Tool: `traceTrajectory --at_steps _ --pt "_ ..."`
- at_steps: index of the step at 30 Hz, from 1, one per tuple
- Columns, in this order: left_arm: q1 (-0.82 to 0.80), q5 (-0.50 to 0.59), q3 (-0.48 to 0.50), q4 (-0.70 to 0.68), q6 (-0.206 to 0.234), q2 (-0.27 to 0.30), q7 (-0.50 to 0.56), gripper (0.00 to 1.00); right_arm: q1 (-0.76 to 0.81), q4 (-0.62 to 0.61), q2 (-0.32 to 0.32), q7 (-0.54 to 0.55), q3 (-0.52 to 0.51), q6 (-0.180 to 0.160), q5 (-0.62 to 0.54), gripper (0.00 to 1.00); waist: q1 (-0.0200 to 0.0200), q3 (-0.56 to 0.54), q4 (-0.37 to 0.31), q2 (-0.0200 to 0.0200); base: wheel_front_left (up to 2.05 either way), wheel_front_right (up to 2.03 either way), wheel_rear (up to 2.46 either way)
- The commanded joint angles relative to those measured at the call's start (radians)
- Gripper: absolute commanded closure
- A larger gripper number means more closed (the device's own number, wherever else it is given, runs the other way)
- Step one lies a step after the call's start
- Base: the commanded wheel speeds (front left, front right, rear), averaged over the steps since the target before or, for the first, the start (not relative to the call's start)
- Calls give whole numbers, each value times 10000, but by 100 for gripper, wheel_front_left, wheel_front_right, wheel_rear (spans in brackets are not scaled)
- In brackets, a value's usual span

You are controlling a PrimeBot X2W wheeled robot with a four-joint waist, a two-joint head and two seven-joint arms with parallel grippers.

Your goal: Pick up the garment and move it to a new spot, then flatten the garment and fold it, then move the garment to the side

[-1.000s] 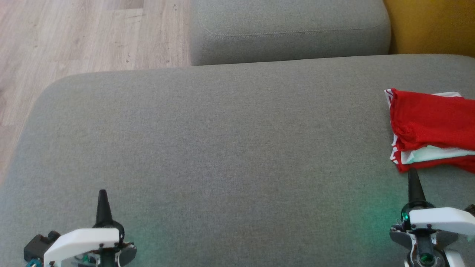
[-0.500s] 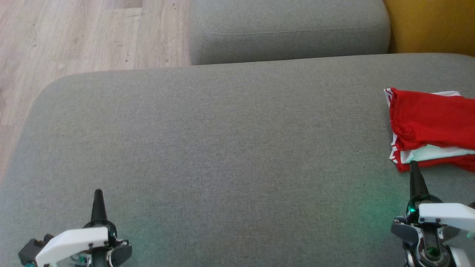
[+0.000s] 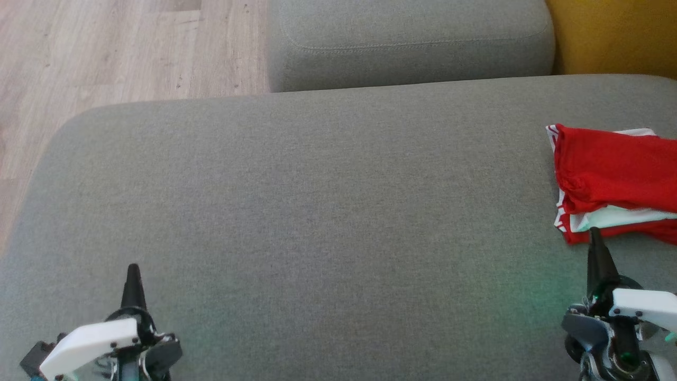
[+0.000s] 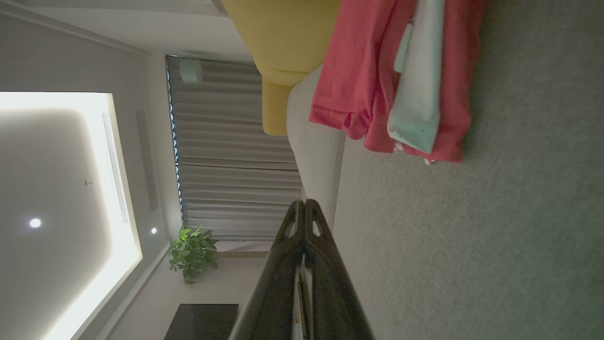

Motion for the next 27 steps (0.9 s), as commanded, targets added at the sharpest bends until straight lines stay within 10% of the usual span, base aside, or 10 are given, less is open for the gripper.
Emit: traceTrajectory --at_steps 1,27 --pt "-552 -227 358 -368 -101 54 102 100 -522 -453 -67 129 179 -16 322 100 0 2 -3 -1 0 0 0" --pt "-577 -798 491 -423 -151 56 277 100 -538 -537 -70 303 142 -17 1029 100 0 12 -18 -1 0 0 0"
